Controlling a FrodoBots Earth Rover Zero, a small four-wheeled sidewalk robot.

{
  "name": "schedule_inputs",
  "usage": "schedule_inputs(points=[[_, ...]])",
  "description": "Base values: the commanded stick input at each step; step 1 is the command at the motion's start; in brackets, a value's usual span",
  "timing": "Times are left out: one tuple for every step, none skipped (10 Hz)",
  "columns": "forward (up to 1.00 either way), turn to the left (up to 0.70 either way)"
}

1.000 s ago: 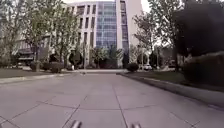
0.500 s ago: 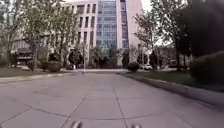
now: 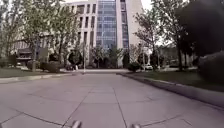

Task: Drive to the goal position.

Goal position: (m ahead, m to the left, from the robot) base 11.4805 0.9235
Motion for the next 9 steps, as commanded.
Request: schedule_inputs(points=[[0.45, 0.00], [0.45, 0.00], [0.45, 0.00], [0.45, 0.00], [0.45, 0.00], [0.45, 0.00], [0.45, 0.00], [0.45, 0.00], [0.45, 0.00]])
